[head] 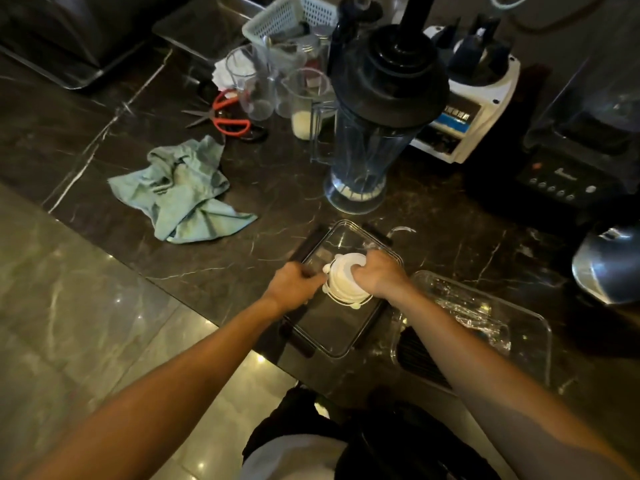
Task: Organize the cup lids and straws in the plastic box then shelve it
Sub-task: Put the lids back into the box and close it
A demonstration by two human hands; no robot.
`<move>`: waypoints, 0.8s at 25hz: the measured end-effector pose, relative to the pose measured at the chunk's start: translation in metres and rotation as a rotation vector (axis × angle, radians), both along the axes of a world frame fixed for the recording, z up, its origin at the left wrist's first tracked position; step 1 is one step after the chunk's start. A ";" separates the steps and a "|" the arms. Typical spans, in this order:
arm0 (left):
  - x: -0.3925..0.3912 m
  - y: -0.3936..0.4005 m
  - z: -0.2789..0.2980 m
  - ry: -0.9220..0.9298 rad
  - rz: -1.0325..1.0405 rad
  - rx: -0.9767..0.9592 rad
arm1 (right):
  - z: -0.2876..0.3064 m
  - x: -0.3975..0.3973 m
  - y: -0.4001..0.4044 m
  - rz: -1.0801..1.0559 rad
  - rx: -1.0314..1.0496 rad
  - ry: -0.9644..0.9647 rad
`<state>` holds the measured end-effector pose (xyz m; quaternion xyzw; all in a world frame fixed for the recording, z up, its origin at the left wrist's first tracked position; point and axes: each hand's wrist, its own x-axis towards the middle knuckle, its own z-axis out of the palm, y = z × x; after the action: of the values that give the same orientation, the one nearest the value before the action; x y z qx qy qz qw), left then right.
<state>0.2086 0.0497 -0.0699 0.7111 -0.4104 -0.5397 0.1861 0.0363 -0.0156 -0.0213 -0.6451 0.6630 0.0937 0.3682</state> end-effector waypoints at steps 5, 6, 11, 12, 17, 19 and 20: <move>-0.003 -0.013 -0.005 0.109 0.061 0.049 | -0.015 -0.004 -0.001 -0.231 0.083 -0.182; -0.003 -0.014 -0.004 0.108 0.068 0.054 | -0.016 -0.004 0.000 -0.277 0.096 -0.222; -0.001 -0.019 0.000 0.133 0.040 0.102 | -0.020 -0.006 0.000 -0.442 0.204 -0.381; 0.000 -0.019 0.000 0.137 0.009 0.106 | -0.021 -0.007 0.001 -0.462 0.209 -0.391; 0.011 -0.021 0.005 0.293 0.056 0.173 | -0.016 -0.012 0.004 -0.508 0.316 -0.468; 0.015 -0.021 0.008 0.395 0.096 0.227 | -0.011 -0.015 0.002 -0.505 0.317 -0.492; 0.016 -0.021 0.010 0.433 0.108 0.249 | -0.008 -0.017 0.000 -0.507 0.328 -0.514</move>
<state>0.2250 0.0288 -0.0596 0.6173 -0.2527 -0.7150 0.2093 0.0196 -0.0161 -0.0290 -0.3959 0.6639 -0.0601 0.6316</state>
